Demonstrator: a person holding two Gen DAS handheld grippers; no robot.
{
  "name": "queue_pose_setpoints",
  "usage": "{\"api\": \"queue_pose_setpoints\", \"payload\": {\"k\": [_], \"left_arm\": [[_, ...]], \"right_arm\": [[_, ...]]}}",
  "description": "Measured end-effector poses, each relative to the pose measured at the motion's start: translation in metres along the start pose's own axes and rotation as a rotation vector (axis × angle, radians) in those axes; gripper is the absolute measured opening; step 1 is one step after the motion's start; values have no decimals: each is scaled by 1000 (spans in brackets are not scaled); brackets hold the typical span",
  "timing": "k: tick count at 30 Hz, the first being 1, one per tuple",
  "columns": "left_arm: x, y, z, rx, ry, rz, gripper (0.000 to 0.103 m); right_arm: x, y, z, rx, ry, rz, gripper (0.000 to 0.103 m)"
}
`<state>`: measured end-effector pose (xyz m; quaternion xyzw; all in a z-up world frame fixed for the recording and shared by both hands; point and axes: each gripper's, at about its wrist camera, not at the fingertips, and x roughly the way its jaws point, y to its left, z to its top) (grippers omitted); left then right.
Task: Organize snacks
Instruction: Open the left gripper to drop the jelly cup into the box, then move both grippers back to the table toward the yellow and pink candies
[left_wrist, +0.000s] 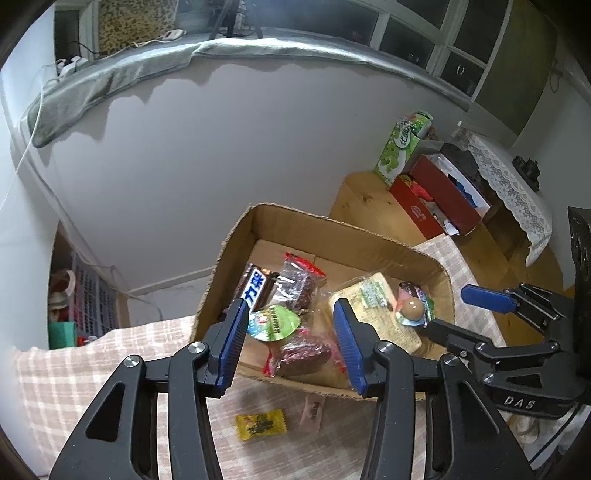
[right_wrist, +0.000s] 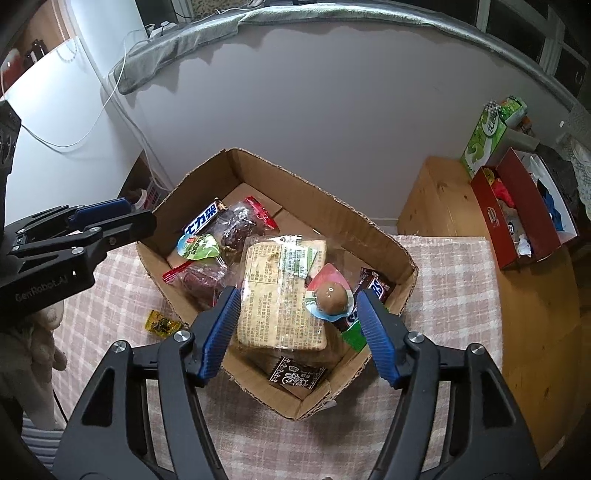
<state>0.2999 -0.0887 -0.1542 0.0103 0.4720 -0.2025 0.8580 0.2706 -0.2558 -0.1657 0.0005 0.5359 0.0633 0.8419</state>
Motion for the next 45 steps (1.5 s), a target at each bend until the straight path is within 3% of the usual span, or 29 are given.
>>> {"api": "queue_pose_setpoints", "payload": {"k": [9, 17, 25, 28, 30, 41, 45], "left_arm": [[-11, 48, -21, -96, 9, 20, 46], [6, 82, -61, -186, 87, 32, 46], [33, 54, -78, -149, 137, -22, 37], [44, 45, -77, -122, 146, -22, 33], [49, 47, -78, -127, 149, -21, 32], [66, 11, -89, -38, 150, -26, 29], [69, -3, -90, 12, 158, -63, 29]], "right_arm": [[-4, -1, -9, 27, 8, 12, 68], [-12, -4, -29, 58, 17, 32, 68], [-11, 1, -60, 57, 58, 72, 68], [-6, 4, -67, 50, 84, 94, 54], [-5, 4, -70, 43, 90, 94, 52], [-9, -7, -77, 54, 96, 82, 50], [-9, -12, -81, 62, 103, 75, 50]]}}
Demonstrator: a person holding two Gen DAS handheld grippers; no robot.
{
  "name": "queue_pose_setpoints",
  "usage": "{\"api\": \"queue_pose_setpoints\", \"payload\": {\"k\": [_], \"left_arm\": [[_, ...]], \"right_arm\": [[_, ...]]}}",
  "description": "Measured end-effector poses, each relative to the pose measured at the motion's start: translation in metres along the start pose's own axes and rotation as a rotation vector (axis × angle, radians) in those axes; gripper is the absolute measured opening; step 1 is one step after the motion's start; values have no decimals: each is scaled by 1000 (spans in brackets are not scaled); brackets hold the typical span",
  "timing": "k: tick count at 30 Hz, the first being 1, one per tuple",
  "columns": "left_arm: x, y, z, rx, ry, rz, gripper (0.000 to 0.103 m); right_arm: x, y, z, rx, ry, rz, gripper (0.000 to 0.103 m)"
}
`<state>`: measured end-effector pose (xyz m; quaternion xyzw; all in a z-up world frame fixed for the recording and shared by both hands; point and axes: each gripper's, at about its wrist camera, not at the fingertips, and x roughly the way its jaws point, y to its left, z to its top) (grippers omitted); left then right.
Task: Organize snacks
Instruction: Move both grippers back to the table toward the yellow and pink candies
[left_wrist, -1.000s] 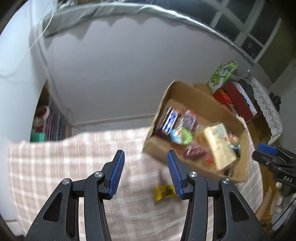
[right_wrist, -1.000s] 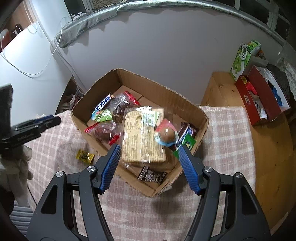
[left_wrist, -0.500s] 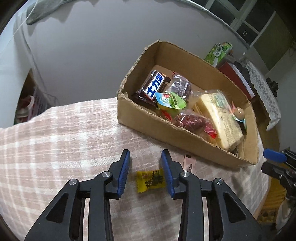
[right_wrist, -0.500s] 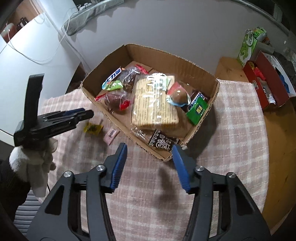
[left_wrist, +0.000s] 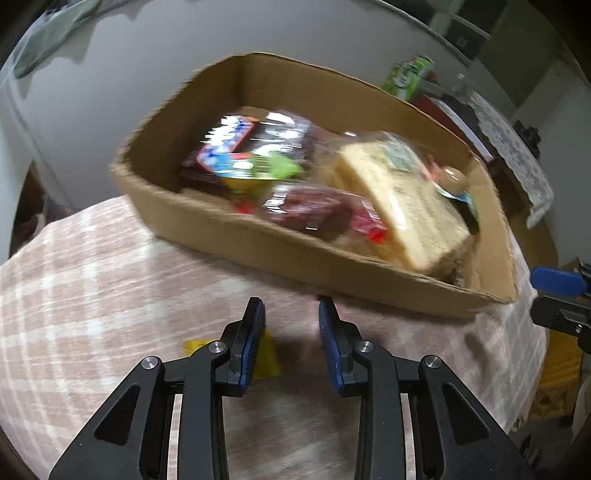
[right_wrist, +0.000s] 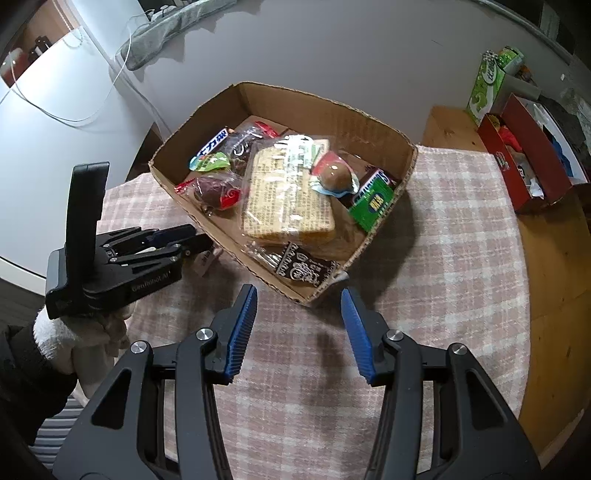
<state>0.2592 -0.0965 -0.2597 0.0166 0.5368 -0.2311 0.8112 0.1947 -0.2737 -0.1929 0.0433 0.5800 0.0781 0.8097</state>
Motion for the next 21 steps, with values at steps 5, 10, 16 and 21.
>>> {"api": "queue_pose_setpoints", "payload": {"k": [5, 10, 16, 21], "left_arm": [[0, -11, -9, 43, 12, -51, 29], [-6, -14, -20, 70, 24, -100, 29], [-21, 16, -10, -37, -28, -127, 28], [-13, 13, -2, -1, -24, -115, 28]], "right_arm": [[2, -5, -7, 8, 14, -2, 50], [5, -3, -11, 4, 25, -3, 50], [7, 1, -15, 2, 28, 7, 50], [9, 3, -20, 5, 35, 12, 50]]}}
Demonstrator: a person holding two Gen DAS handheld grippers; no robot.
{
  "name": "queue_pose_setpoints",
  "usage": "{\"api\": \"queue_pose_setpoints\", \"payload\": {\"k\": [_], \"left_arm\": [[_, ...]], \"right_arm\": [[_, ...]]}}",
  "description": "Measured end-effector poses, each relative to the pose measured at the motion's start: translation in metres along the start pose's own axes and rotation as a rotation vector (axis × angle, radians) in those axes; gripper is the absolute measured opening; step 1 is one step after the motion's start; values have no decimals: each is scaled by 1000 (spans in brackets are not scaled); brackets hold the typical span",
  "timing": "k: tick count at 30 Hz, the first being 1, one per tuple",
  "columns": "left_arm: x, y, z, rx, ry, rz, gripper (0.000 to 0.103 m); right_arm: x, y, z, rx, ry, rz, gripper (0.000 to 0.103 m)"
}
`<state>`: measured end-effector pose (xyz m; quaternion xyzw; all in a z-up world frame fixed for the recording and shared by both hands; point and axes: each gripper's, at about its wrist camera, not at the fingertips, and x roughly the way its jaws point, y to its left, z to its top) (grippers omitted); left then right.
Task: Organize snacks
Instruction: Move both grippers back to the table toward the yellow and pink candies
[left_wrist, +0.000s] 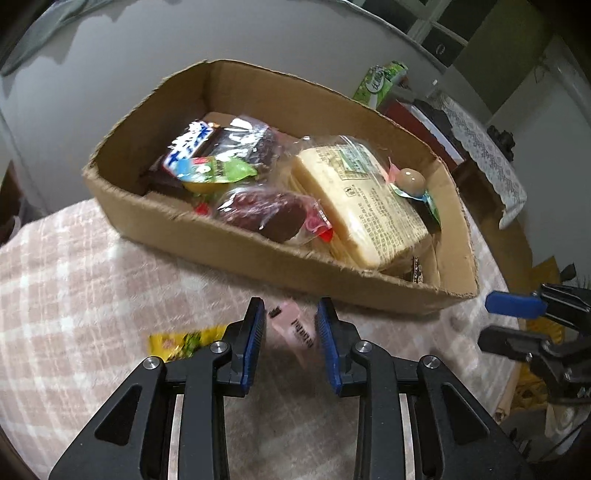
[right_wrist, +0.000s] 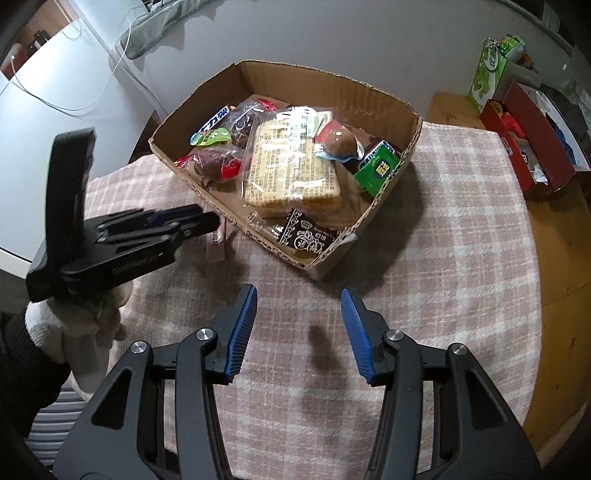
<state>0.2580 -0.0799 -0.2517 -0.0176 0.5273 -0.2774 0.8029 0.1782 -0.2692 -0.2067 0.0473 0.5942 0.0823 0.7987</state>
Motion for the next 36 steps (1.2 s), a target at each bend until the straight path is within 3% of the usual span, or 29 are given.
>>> {"api": "queue_pose_setpoints", "payload": {"k": [11, 17, 21, 24, 29, 36], "left_arm": [[13, -40, -27, 76, 62, -141, 28], [1, -55, -43, 93, 67, -152, 28], [-38, -28, -42, 54, -14, -145, 28], [-46, 4, -29, 17, -28, -113, 28], [-38, 40, -6, 0, -4, -88, 28], [-8, 52, 5, -1, 87, -150, 28]], "right_arm": [[-2, -16, -10, 37, 13, -12, 50], [2, -15, -17, 43, 21, -6, 50], [2, -11, -22, 47, 21, 10, 50], [6, -4, -28, 43, 27, 30, 50], [18, 13, -36, 34, 43, 60, 50], [28, 30, -44, 34, 48, 56, 50]]}}
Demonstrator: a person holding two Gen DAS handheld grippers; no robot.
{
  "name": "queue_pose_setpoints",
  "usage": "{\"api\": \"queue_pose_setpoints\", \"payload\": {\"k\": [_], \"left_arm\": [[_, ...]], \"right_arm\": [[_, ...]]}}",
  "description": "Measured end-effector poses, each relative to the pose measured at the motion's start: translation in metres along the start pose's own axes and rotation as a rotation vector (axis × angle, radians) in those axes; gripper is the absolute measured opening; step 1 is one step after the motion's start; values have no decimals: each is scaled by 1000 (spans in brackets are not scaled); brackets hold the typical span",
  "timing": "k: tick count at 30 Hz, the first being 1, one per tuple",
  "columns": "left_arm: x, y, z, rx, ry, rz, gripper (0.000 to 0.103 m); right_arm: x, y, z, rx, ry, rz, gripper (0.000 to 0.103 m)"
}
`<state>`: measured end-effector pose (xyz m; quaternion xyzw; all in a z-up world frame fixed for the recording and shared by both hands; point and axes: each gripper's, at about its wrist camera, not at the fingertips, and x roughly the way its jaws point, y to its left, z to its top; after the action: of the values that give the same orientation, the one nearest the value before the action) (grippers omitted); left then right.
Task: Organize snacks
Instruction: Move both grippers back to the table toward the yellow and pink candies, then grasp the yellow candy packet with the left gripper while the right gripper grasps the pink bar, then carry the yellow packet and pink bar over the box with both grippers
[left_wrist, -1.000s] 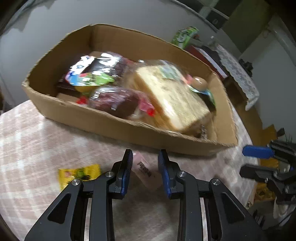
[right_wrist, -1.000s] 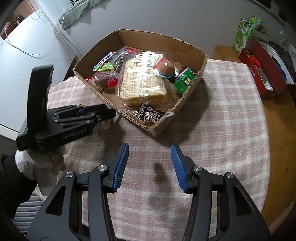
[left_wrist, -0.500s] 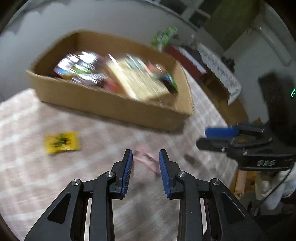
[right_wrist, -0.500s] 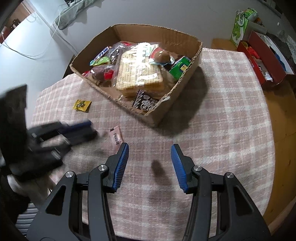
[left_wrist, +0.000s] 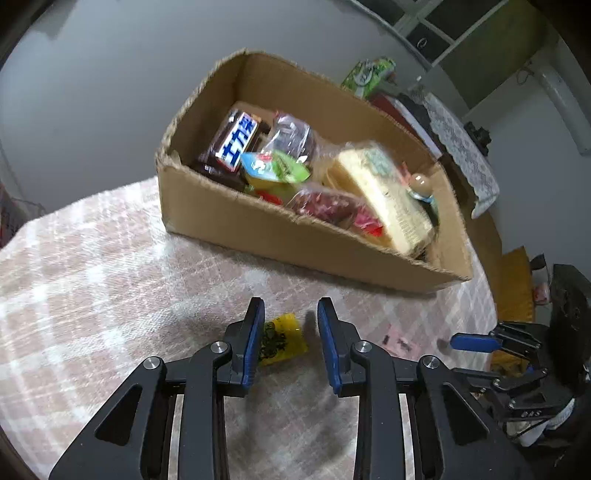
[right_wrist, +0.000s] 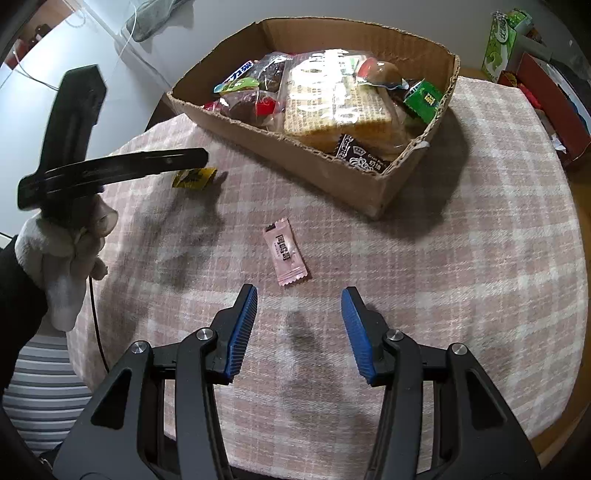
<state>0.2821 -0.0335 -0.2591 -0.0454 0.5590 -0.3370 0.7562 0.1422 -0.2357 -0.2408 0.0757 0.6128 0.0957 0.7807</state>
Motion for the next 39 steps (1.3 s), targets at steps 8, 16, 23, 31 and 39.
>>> {"api": "queue_pose_setpoints", "payload": {"k": [8, 16, 23, 31, 39], "left_arm": [[0, -11, -25, 24, 43, -8, 28], [-2, -42, -45, 138, -3, 167, 30], [3, -43, -44, 87, -34, 226, 30], [5, -48, -56, 56, -65, 266, 29], [4, -49, -59, 49, -61, 282, 23]], "right_arm": [[4, -6, 1, 13, 3, -13, 50], [18, 7, 17, -36, -8, -22, 50], [39, 29, 26, -145, 11, -67, 50], [55, 37, 34, -213, 48, -111, 46], [61, 50, 37, -289, 63, -167, 20]]}}
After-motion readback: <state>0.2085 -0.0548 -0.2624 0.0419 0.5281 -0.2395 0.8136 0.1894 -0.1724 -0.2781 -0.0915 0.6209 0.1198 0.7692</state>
